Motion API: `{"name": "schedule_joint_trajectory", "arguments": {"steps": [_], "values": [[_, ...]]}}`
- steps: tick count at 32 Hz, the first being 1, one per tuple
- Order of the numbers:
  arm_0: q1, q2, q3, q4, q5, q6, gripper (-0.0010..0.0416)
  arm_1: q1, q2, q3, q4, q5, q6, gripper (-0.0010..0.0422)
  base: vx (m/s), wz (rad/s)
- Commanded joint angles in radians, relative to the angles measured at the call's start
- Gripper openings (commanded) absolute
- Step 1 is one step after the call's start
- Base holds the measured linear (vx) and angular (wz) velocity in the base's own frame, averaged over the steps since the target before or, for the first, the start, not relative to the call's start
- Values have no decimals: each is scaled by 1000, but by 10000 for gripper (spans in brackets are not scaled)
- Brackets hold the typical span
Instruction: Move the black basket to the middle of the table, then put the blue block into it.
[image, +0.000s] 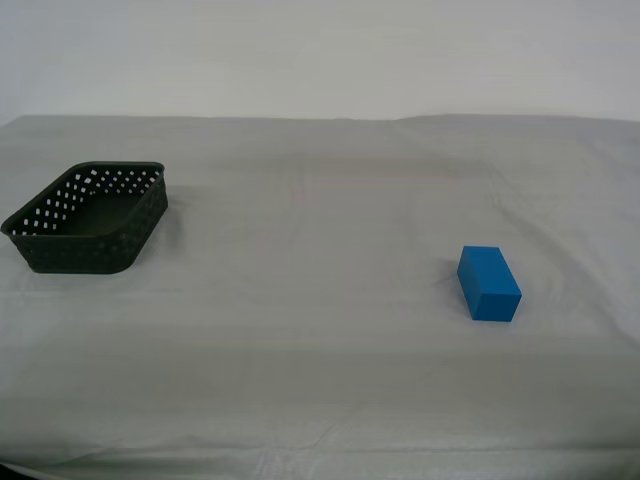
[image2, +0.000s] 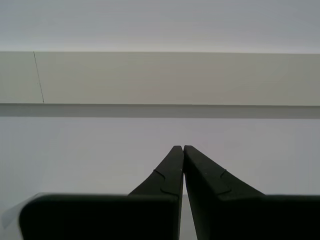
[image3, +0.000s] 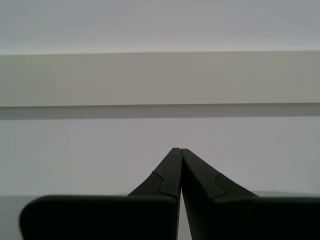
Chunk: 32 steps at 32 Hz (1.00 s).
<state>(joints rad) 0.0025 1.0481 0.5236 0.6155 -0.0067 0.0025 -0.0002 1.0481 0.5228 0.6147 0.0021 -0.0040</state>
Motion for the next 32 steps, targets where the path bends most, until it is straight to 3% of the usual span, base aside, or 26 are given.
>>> {"name": "schedule_joint_trajectory", "arguments": {"steps": [1,22,27,32], "values": [[0,0,1,4,1,0,1,0,0,0,4,2,2,0,0,0],[0,0,1,-16,1,0,0,0,0,3,1,-3,0,0,0,0],[0,0,1,-53,1,0,0,2,-2,47,-185,-49,-2,0,0,0],[0,0,1,-63,1,0,1,8,12,140,-567,-79,12,0,0,0]]}}
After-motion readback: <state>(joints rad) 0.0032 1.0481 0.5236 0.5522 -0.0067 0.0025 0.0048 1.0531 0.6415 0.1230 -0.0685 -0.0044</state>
